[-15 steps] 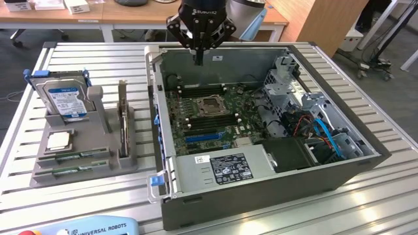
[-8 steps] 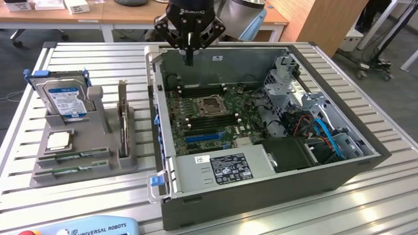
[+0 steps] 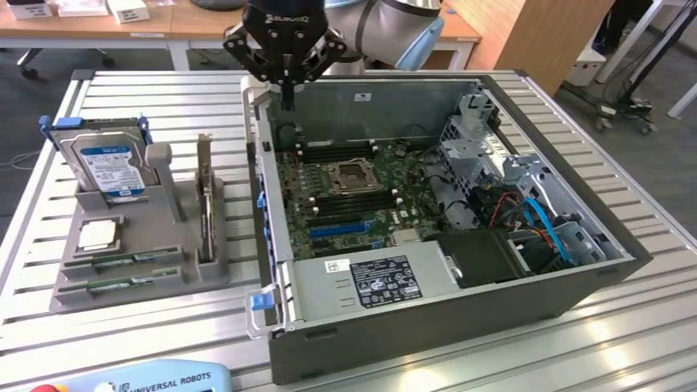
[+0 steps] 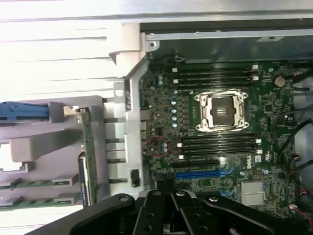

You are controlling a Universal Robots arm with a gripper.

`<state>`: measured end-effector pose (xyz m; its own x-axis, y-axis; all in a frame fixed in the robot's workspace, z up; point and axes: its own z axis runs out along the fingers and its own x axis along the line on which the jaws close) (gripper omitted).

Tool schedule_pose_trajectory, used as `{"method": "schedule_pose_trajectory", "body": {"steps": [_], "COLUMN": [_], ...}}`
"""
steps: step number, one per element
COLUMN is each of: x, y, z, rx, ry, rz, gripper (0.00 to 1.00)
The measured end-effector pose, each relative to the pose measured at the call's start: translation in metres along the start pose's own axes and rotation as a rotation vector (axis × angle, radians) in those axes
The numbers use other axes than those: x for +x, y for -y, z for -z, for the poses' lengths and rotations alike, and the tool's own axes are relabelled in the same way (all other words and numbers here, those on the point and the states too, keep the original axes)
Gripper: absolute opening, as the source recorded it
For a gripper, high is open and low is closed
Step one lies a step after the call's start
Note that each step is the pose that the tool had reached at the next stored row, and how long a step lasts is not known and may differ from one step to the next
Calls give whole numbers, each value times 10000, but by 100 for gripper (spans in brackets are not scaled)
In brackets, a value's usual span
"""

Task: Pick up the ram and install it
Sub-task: 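Reach for the ram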

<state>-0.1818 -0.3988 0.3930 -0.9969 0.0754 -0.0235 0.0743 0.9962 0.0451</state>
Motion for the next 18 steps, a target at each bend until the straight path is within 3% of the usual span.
{"method": "schedule_pose_trajectory", "body": {"steps": [18], "x": [743], "y": [56], "z": [16], "rx": [0], "ry": [3], "rz": [1], "gripper": [10]}}
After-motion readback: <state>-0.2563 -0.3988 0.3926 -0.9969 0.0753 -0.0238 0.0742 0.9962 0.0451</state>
